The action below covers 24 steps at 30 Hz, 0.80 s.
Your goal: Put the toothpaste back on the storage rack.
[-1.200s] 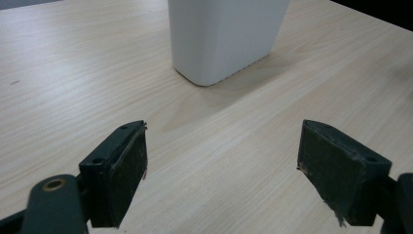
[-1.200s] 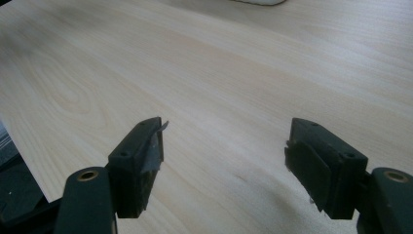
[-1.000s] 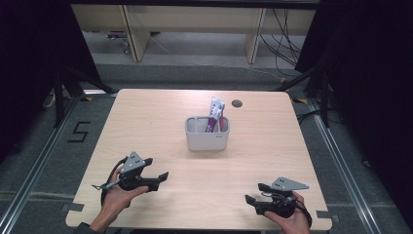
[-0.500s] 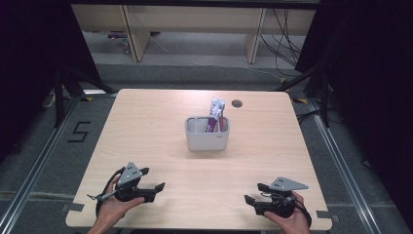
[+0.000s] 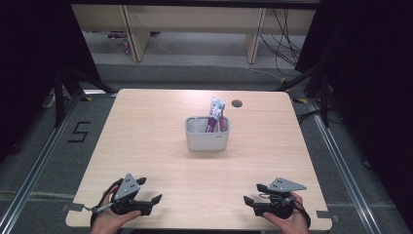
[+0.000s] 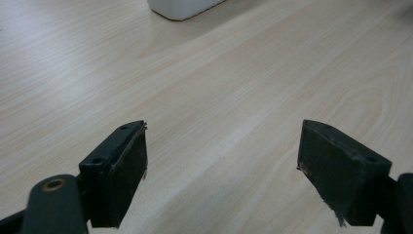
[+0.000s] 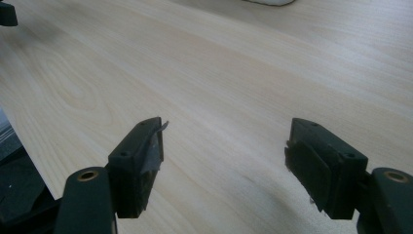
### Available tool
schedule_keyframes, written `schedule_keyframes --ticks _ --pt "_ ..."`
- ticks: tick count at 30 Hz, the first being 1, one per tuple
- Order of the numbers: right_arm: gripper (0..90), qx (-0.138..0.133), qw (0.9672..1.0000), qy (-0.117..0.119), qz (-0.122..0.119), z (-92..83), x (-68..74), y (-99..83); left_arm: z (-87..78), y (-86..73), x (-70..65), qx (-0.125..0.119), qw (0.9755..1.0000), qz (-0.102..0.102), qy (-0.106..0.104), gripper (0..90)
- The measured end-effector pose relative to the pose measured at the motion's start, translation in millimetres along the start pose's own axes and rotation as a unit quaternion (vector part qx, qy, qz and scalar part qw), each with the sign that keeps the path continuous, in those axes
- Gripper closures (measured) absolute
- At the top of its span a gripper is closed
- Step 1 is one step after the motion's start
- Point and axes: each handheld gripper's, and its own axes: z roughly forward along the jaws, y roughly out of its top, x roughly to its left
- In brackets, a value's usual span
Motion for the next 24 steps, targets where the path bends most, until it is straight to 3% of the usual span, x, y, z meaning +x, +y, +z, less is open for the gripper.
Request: schedule_keyframes --ticks 2,5,6,7,8,9,11,12,17,19,21,22,24 --pt "30.4 0.006 1.0 0.002 0.001 -1.3 1.3 -0.1 -2.4 -0.3 -0.1 0.012 0.9999 0.011 -0.005 17.3" --pt "30.0 0.005 1.0 0.008 0.003 0.0 1.9 -0.5 -3.6 -2.4 -2.3 0.024 0.9993 0.029 0.004 17.5" --pt "29.6 0.007 0.9999 0.007 0.008 0.2 3.5 -0.9 -3.2 -3.9 -4.5 0.023 0.9994 0.025 0.002 17.6" --pt "29.0 0.003 0.9999 0.006 -0.014 1.1 0.8 -0.5 -3.3 -4.7 -5.0 0.028 0.9992 0.028 0.0 17.6" --pt "28.2 0.01 0.9999 0.009 -0.004 0.7 2.5 -0.6 -2.0 -5.9 -7.1 0.021 0.9996 0.02 -0.003 17.6" --pt "27.8 0.006 0.9999 0.009 -0.009 1.3 1.9 -0.5 -3.5 -5.7 -6.5 0.034 0.9989 0.031 -0.004 17.6" --pt "25.8 0.004 0.9998 0.009 -0.016 1.7 1.2 -0.2 -2.2 -6.5 -8.7 0.024 0.9995 0.021 -0.003 17.6" --pt "23.7 0.005 0.9998 0.008 -0.015 2.1 1.4 -0.4 -3.2 -6.2 -7.3 0.032 0.9991 0.029 -0.004 17.6" --pt "18.5 0.015 0.9998 0.009 -0.007 6.0 5.4 -1.2 -0.6 -8.1 -3.9 0.04 0.9987 0.031 0.0 17.6" --pt "18.1 0.015 0.9997 0.016 -0.006 5.5 6.5 -1.0 0.6 -8.9 -5.2 0.033 0.9992 0.021 0.002 17.6" --pt "17.1 0.02 0.9994 0.024 -0.013 5.4 5.2 -0.5 -0.1 -8.4 -4.1 0.039 0.9988 0.029 -0.001 17.6" --pt "16.8 0.018 0.9997 0.01 -0.013 5.2 6.3 -0.7 -0.1 -8.4 -4.3 0.039 0.9988 0.029 0.001 17.6" --pt "16.9 0.017 0.9997 0.005 -0.018 5.3 6.1 -0.8 1.5 -9.2 -4.7 0.032 0.9992 0.023 0.004 17.6"
